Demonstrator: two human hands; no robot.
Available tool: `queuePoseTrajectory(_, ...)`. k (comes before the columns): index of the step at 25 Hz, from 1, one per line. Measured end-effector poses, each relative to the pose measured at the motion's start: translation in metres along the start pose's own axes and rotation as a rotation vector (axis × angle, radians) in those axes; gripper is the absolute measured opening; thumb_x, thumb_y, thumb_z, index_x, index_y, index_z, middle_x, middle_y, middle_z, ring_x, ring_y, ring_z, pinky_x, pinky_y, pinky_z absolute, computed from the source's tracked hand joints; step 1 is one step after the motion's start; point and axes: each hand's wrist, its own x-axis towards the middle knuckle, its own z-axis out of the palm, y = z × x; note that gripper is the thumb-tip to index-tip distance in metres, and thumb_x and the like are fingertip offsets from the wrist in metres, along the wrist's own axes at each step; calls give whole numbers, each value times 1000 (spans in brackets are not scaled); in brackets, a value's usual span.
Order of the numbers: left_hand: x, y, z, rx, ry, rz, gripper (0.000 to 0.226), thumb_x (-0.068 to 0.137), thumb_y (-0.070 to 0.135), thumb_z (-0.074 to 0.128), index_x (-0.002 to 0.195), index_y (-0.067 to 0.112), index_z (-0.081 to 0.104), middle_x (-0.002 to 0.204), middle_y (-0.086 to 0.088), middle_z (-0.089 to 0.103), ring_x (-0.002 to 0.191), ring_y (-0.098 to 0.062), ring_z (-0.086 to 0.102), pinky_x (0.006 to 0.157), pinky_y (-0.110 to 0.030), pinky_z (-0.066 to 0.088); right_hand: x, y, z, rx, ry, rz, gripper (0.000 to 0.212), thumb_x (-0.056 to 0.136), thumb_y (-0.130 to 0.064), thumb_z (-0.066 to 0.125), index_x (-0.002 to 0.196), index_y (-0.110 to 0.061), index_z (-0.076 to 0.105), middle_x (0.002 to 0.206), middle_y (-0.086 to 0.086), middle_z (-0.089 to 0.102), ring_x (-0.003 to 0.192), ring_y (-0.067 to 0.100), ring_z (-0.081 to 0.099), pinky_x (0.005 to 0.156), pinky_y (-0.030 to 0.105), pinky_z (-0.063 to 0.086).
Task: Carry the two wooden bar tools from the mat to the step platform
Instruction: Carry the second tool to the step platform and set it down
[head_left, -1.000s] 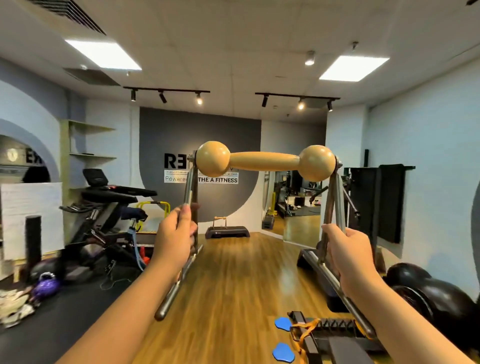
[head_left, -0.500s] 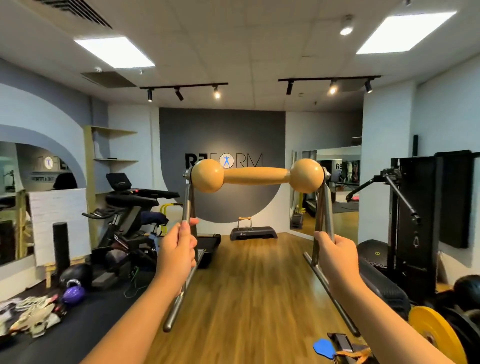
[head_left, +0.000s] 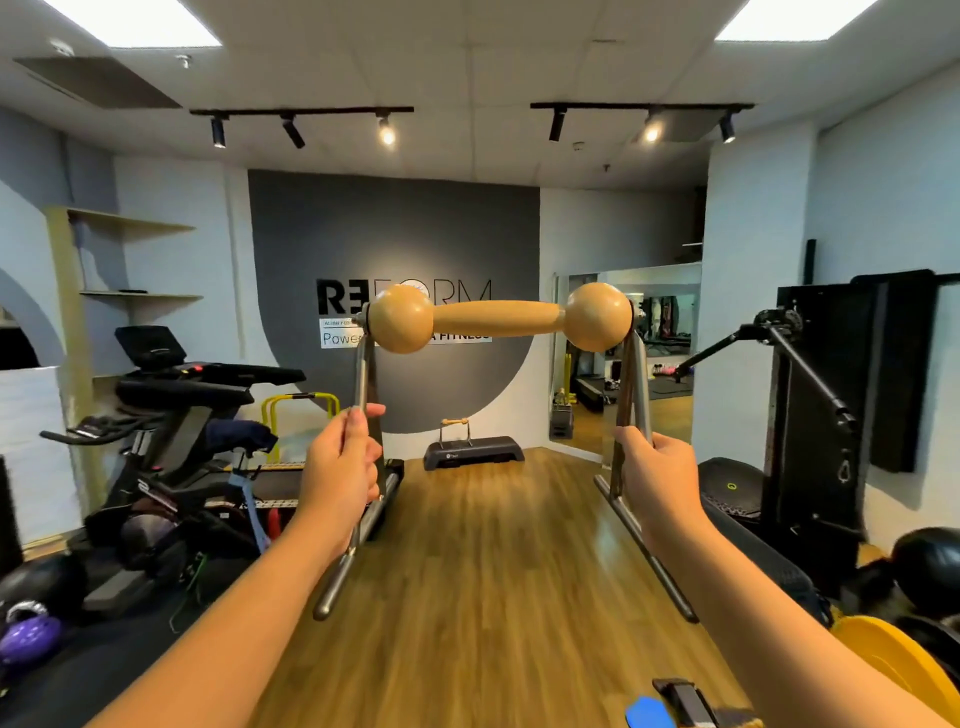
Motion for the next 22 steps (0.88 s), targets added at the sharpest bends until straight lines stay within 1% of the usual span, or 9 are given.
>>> queuePoseTrajectory(3, 73, -38, 19, 19, -21, 11, 32, 109, 43, 40, 115, 25, 67, 60, 8, 42, 44, -8, 29, 38, -24, 26, 62, 17, 36, 11, 19, -7, 34, 94, -31, 63, 64, -19, 51, 43, -11, 40, 40, 9, 39, 45, 30, 34)
queuePoseTrajectory(6, 145, -84, 48, 13, -15, 45, 32, 109, 42, 40, 114, 24, 66, 60, 7, 42, 44, -8, 29, 37, -23, 26, 136, 40, 71, 4, 36, -45, 33, 92, -29, 63, 62, -21, 53, 39, -13, 41, 37, 5, 38, 42, 26, 33)
queuePoseTrajectory(8, 187, -114, 69, -2, -9, 66, 32, 109, 42, 40, 113, 24, 67, 60, 6, 42, 45, -9, 30, 38, -23, 27, 186, 60, 91, 15, 19, -67, 33, 92, -28, 62, 61, -20, 54, 39, -13, 43, 36, 5, 40, 40, 24, 34)
queuePoseTrajectory(11, 245, -167, 106, -4, 8, 73, 33, 108, 43, 41, 114, 23, 66, 60, 6, 41, 45, -8, 29, 38, -22, 27, 268, 95, 116, 23, 0, -85, 35, 93, -29, 62, 62, -18, 53, 41, -12, 43, 39, 7, 40, 44, 29, 35)
queuePoseTrajectory(14, 310, -212, 147, -8, 18, 68, 34, 108, 44, 41, 113, 22, 67, 60, 6, 40, 44, -7, 29, 38, -22, 27, 358, 123, 143, 46, -41, -74, 37, 94, -29, 64, 63, -16, 49, 48, -6, 40, 49, 17, 38, 54, 38, 34)
queuePoseTrajectory(18, 389, -263, 188, -16, 34, 66, 35, 107, 45, 42, 114, 22, 67, 60, 7, 42, 44, -6, 31, 37, -21, 28, 458, 156, 179, 70, -83, -68, 34, 95, -27, 63, 67, -14, 48, 53, 0, 38, 47, 16, 34, 53, 38, 31)
queuePoseTrajectory(22, 472, -325, 227, -11, 27, 94, 37, 103, 48, 45, 117, 22, 68, 61, 5, 43, 44, -7, 32, 38, -22, 29, 555, 198, 219, 87, -93, -64, 31, 97, -27, 62, 73, -11, 51, 62, 8, 37, 52, 18, 35, 53, 38, 32)
